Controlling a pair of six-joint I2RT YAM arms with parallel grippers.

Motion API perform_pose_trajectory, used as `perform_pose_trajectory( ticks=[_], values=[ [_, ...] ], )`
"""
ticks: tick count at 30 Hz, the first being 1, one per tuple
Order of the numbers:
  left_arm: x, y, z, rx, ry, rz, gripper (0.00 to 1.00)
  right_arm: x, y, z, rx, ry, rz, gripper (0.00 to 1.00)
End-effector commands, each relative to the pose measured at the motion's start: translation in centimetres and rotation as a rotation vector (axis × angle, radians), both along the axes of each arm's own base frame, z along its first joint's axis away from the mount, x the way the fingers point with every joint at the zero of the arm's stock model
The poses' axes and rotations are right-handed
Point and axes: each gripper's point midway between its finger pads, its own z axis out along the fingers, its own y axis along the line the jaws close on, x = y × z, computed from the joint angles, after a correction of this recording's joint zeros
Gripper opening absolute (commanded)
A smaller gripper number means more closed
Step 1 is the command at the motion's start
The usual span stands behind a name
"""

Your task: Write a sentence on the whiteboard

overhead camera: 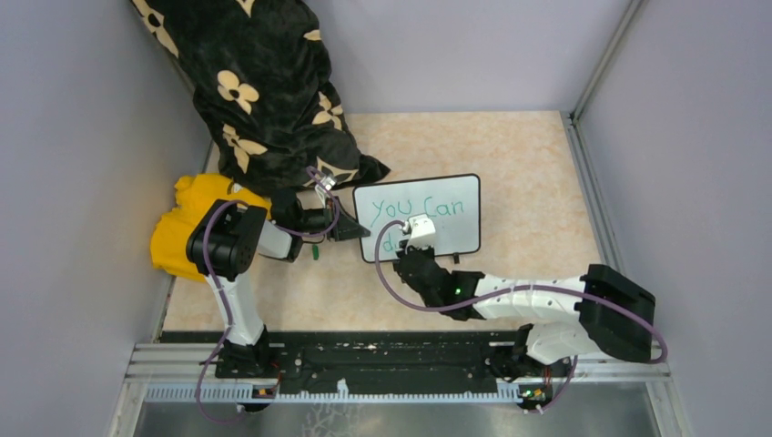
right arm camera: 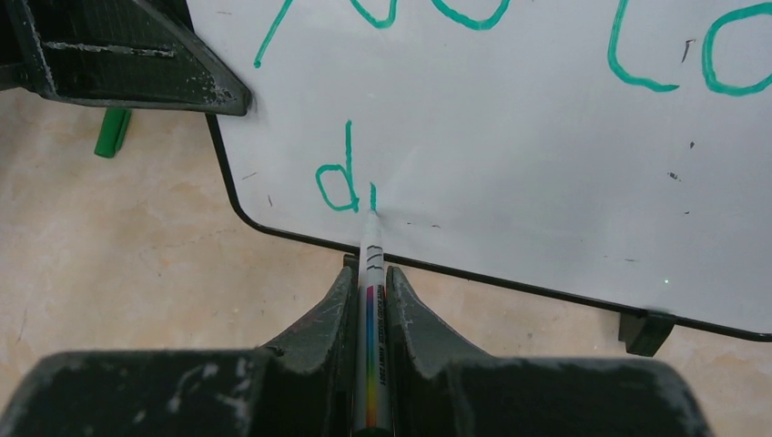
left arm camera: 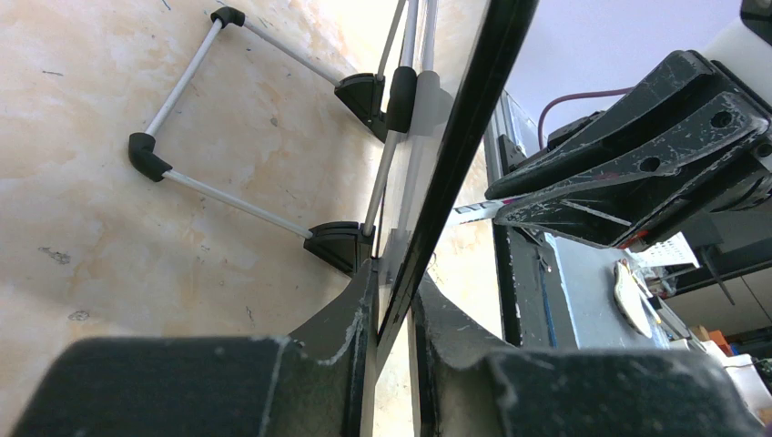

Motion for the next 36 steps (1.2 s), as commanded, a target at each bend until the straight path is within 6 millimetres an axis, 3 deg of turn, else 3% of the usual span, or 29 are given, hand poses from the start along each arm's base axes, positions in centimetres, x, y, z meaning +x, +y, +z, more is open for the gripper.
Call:
perform_pose_trajectory(
  ticks=[1, 18, 36],
  values=[
    [-0.1, -0.1, 0.1, 0.002, 0.001, -0.018, 0.21, 0.1, -0.9, -0.5, 0.004, 0.005, -0.035, 0.0],
    [-0.1, -0.1, 0.1, 0.002, -0.001, -0.02, 0.16, 1.0, -2.7, 1.6, 0.007, -0.043, -0.091, 0.0],
    [-0.1, -0.1, -0.1, 0.007, 0.002, -0.018, 0.14, 1.8, -0.7, 3.4, 0.037, -0.069, -0.045, 0.0]
  ],
)
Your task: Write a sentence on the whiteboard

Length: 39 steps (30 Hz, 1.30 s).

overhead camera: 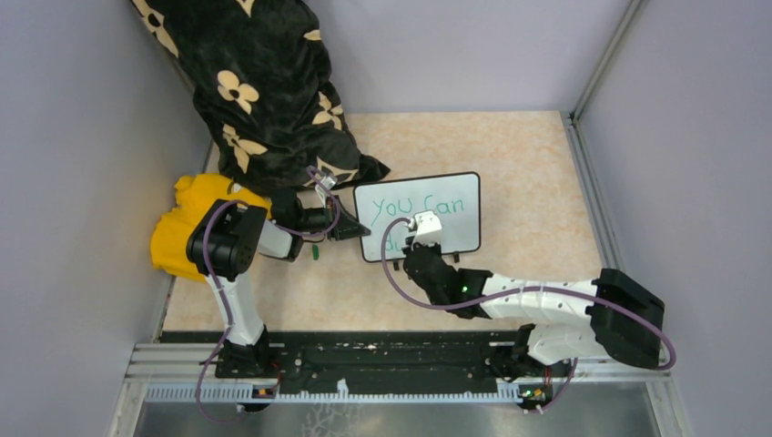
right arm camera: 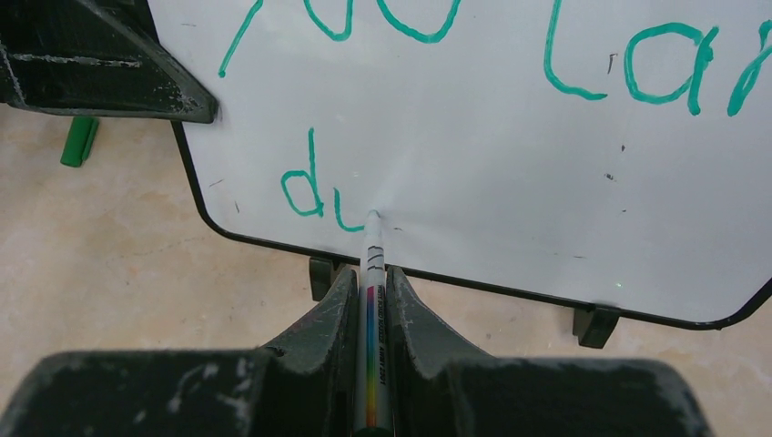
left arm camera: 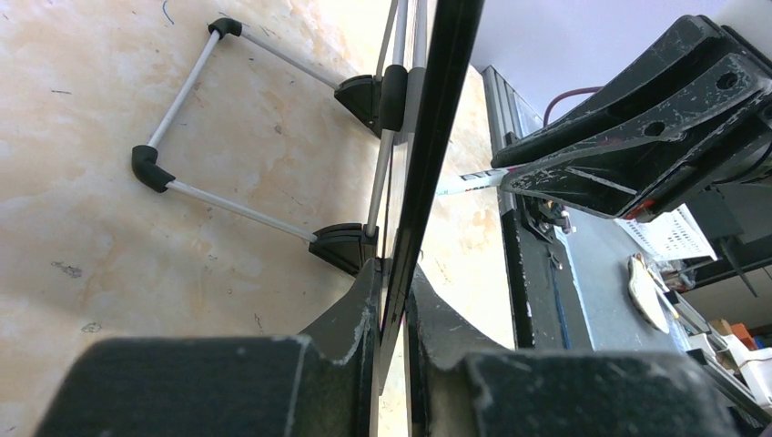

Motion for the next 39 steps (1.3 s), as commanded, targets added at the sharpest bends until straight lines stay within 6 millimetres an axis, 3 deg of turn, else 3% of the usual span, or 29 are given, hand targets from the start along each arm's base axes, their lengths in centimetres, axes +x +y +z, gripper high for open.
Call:
perform_pose_trajectory(
  ticks=[1, 24, 33, 39],
  values=[
    [-0.3, -0.1, -0.2, 0.006, 0.041, -0.017, 0.14, 1.4, 1.3, 3.0, 0.077, -0.058, -0.019, 0.0],
    [-0.3, -0.1, -0.2, 0.008, 0.044, -0.016, 0.14, 1.4, 3.0, 2.5, 0.088, -0.034, 0.029, 0.0],
    [-0.3, -0.1, -0.3, 0.01, 0.046, -0.016, 0.16, 0.7, 0.5, 6.3, 0.157, -0.086, 0.003, 0.0],
    [-0.3, -0.1, -0.2, 0.01, 0.042, -0.016, 0.16, 0.7, -2.3, 5.9, 0.145, -0.104, -0.026, 0.0]
  ],
)
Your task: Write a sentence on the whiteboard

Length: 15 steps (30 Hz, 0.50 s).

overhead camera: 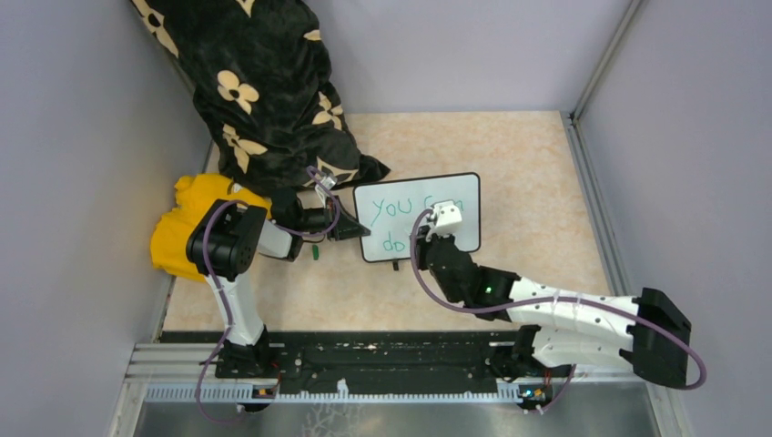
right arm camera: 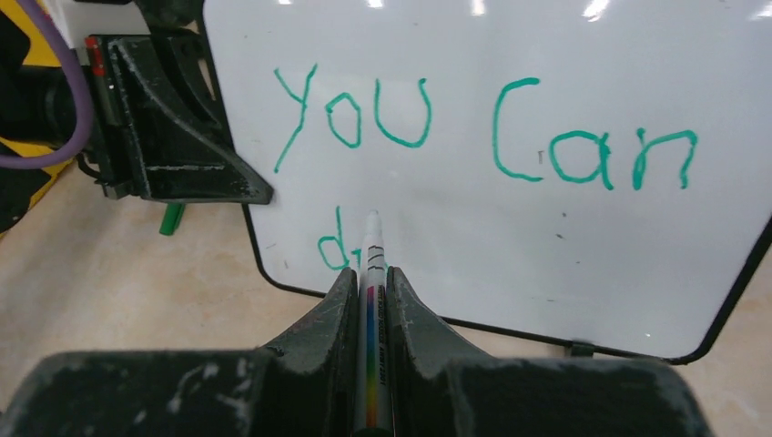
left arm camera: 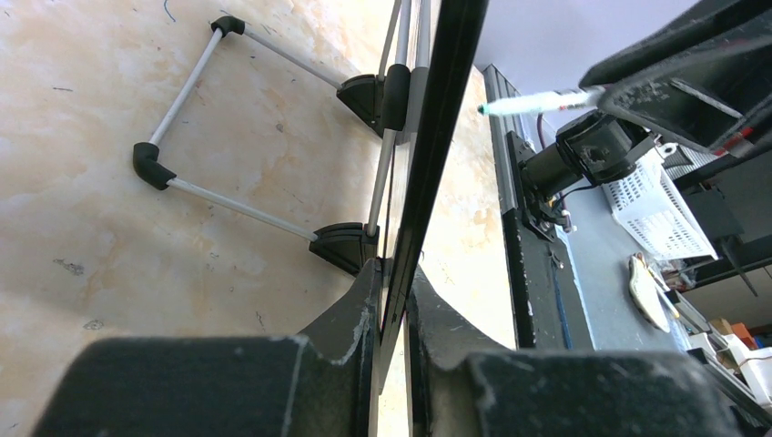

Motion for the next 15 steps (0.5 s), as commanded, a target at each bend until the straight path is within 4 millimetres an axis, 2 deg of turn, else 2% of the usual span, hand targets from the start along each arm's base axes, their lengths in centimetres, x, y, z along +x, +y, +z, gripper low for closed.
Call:
perform_pose_trajectory(
  ticks=[1, 6, 15],
  values=[
    [-0.3, -0.1, -0.1, 0.006, 0.046, -0.015, 0.16, 0.6, -2.3, -0.4, -0.006, -0.004, -0.051, 0.0],
    [-0.3, -0.1, -0.2, 0.007, 0.047, -0.015, 0.15, 0.5, -2.8, -1.3, -0.023, 0.003, -0.053, 0.0],
    [-0.3, -0.1, -0.3, 0.011, 0.048, -0.015, 0.15, 0.9, -2.0, -1.8, -0.01, 0.006, -0.055, 0.0]
  ],
)
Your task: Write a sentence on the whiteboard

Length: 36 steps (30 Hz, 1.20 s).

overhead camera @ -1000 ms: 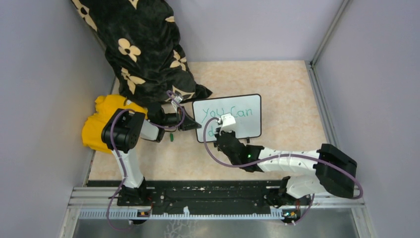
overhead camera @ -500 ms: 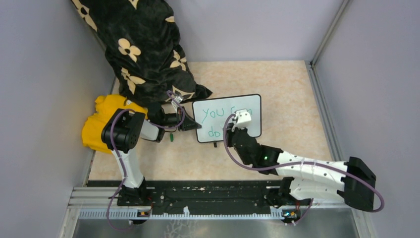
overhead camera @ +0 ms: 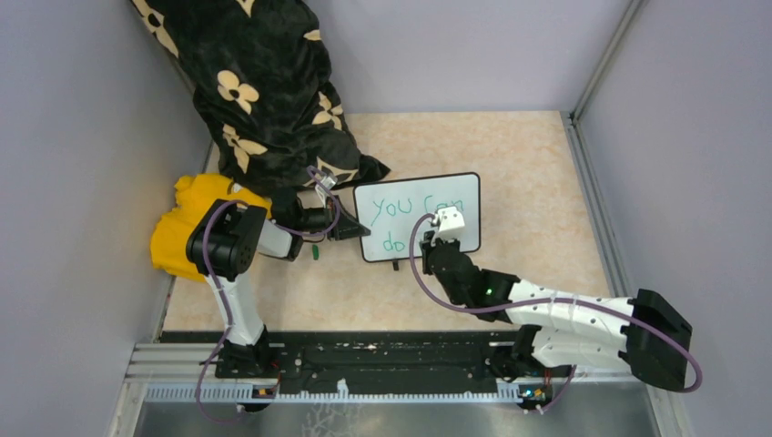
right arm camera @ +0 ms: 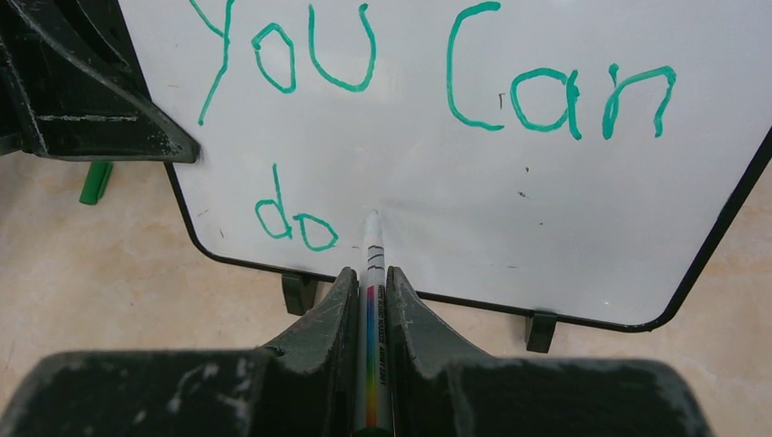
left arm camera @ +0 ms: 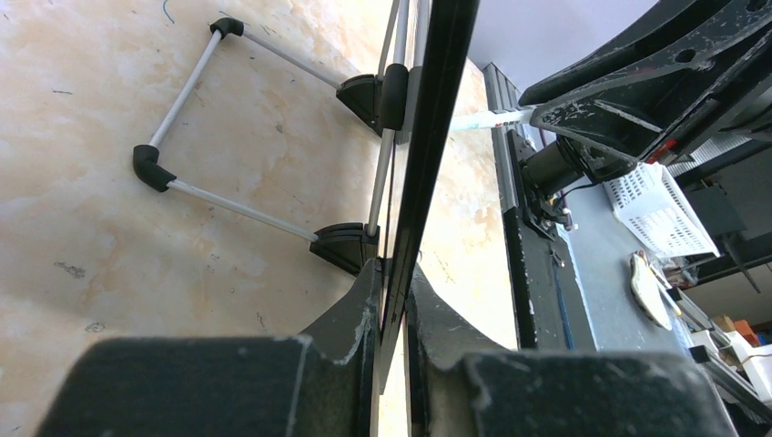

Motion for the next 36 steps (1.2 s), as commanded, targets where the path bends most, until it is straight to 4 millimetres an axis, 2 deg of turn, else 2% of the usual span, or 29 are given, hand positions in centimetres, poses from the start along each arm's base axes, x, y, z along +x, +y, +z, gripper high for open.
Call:
perform_pose_trajectory(
  ticks=[1, 18, 36],
  values=[
    [-0.3, -0.1, -0.3, 0.011, 0.051, -0.012, 0.15, 0.7, 0.7, 1.4, 0.059, -0.031, -0.016, 0.0],
    [-0.2, -0.1, -0.3, 0.012, 0.052, -0.012, 0.15, 1.5, 0.4, 1.0, 0.041, -0.038, -0.081, 0.0],
    [-0.2, -0.1, -0.3, 0.013, 0.054, -0.012, 0.15, 0.4, -0.4, -2.1, 0.013, 0.044, -0.065, 0.0]
  ],
)
